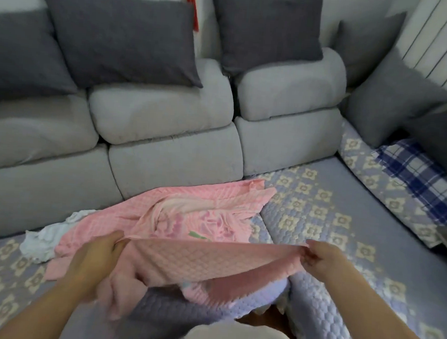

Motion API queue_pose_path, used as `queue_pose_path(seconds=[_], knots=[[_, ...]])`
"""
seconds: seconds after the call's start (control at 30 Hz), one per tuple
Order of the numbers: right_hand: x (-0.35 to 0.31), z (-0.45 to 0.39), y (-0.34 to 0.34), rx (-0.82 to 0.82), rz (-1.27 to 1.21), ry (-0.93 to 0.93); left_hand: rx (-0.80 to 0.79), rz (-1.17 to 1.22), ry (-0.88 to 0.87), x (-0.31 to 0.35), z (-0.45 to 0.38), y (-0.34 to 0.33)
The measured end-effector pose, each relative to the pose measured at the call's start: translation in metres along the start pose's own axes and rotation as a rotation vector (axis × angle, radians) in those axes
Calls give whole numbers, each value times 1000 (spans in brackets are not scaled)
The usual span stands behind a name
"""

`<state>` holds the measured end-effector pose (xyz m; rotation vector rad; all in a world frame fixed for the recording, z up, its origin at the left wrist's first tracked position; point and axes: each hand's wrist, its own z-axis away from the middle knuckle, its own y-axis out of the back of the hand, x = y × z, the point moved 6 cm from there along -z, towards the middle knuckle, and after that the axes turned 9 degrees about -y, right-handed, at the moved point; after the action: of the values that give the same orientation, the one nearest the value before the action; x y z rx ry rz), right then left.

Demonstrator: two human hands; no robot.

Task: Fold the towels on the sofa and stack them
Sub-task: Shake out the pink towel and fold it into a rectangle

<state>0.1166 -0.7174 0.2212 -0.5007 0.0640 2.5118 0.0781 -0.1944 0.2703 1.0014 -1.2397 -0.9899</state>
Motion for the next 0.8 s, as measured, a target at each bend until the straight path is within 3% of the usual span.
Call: queue_pose_path(seconds=[0.13, 0.27, 0.37, 0.47, 0.53, 0.63, 0.7, 0.77, 0.8], knots=[[-166, 97, -84, -246, -62, 348, 303, -76, 13, 55, -70, 145], [-317, 321, -149, -423, -177, 899, 689, -132, 28, 132, -85, 377], [-374, 493, -147, -475, -365, 1283, 1092, -16, 20, 187, -58, 540], [-392, 585, -127, -546, -540, 1501, 1400, 150, -6, 235, -25, 623], [-408, 604, -134, -458, -374, 1551, 1360, 81, -41, 267, -21, 644], [-466, 594, -158, -416, -72, 1443, 1166, -94, 15, 285, -21, 650], [-489, 606, -155, -456, -67, 1435, 1261, -82, 69, 283, -8, 667], [-465, 639, -124, -423, -218, 1531, 1433, -71, 88, 285, 11, 686], [-458, 650, -113, -409, -290, 1589, 1444, -97, 74, 286, 13, 692]])
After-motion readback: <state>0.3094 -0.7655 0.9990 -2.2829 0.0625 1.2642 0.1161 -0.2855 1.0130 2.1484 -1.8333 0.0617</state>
